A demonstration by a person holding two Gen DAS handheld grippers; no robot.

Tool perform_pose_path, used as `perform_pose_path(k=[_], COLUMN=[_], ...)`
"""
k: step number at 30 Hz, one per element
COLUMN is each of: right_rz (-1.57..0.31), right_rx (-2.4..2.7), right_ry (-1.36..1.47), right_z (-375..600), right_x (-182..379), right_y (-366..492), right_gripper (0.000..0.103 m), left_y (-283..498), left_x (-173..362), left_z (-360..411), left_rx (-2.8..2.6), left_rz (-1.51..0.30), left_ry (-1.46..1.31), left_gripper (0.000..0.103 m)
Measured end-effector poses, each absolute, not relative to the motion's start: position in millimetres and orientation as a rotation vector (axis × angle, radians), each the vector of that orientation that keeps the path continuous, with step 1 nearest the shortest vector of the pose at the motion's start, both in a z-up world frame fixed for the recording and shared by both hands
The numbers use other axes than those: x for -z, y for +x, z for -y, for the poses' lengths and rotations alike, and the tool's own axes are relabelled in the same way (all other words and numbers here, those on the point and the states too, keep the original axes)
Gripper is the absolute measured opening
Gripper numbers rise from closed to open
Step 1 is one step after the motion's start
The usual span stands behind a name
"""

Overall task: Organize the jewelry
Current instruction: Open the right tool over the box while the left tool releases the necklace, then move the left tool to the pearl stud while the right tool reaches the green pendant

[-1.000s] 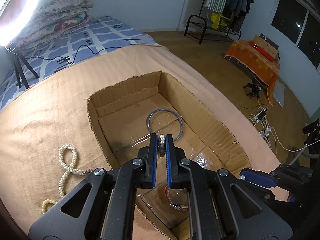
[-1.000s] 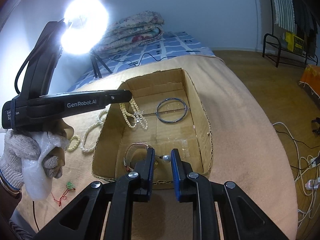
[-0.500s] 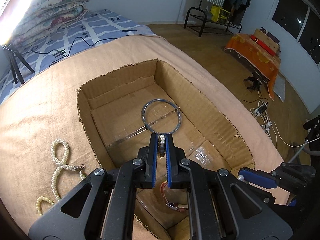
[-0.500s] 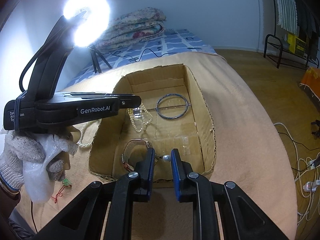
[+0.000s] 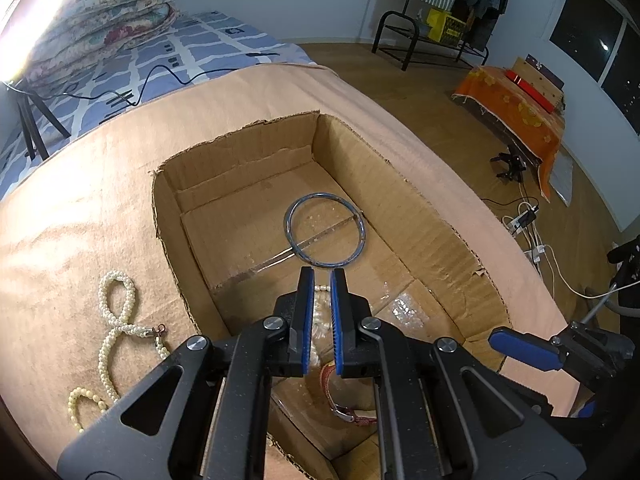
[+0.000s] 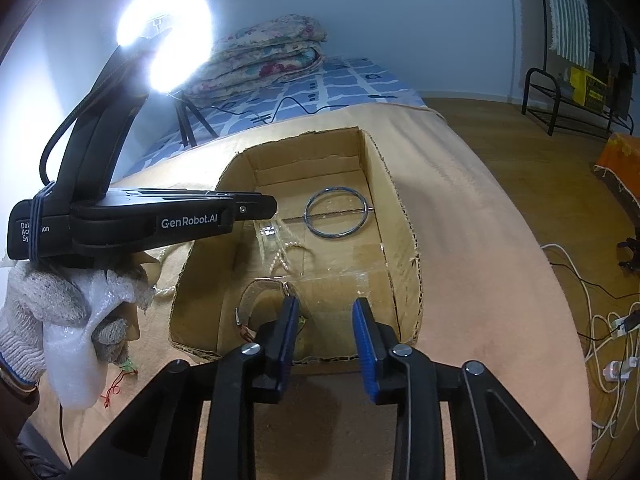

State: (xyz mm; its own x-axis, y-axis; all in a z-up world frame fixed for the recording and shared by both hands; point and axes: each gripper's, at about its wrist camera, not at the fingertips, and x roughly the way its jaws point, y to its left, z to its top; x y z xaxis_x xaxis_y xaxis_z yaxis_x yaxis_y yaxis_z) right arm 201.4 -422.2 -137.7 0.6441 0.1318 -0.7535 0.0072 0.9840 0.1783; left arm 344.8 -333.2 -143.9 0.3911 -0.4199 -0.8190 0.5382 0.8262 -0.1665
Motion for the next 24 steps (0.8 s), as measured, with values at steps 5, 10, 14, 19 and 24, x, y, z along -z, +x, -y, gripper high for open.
perform_pose_path(k=[5, 10, 14, 19, 24], right_rz=[-0.862, -0.836, -0.824, -0.805, -0.779], right_rx=[-0.049, -0.025, -0.01, 0.008, -0.007], right_ry=[0.164, 0.155, 0.136, 0.106, 0.096], right_z=[422.5, 422.7, 420.1, 413.9, 405.7], right_x=[135.5, 129.4, 125.8, 120.6, 112.2], right_y=[198.7, 195.9, 195.3, 192.9, 191.5], right_gripper=[0.055, 0.078, 0.086, 0.09, 0.09], left_y=[343.7, 343.1, 340.6, 338.7, 337.5], left_x=[138.9, 132.5, 125.6, 115.3, 102.9], left_z=[327.6, 321.3, 313.9, 297.0, 267.4], left_rx=[0.602, 0.597, 0.588, 0.58, 0.558], left_rz=[-0.978, -0.976, -0.96, -0.944, -0.924], left_ry=[0.11, 0.096, 0.084, 0.075, 0.058], left_gripper=[0.052, 0.056, 0.066, 0.066, 0.066])
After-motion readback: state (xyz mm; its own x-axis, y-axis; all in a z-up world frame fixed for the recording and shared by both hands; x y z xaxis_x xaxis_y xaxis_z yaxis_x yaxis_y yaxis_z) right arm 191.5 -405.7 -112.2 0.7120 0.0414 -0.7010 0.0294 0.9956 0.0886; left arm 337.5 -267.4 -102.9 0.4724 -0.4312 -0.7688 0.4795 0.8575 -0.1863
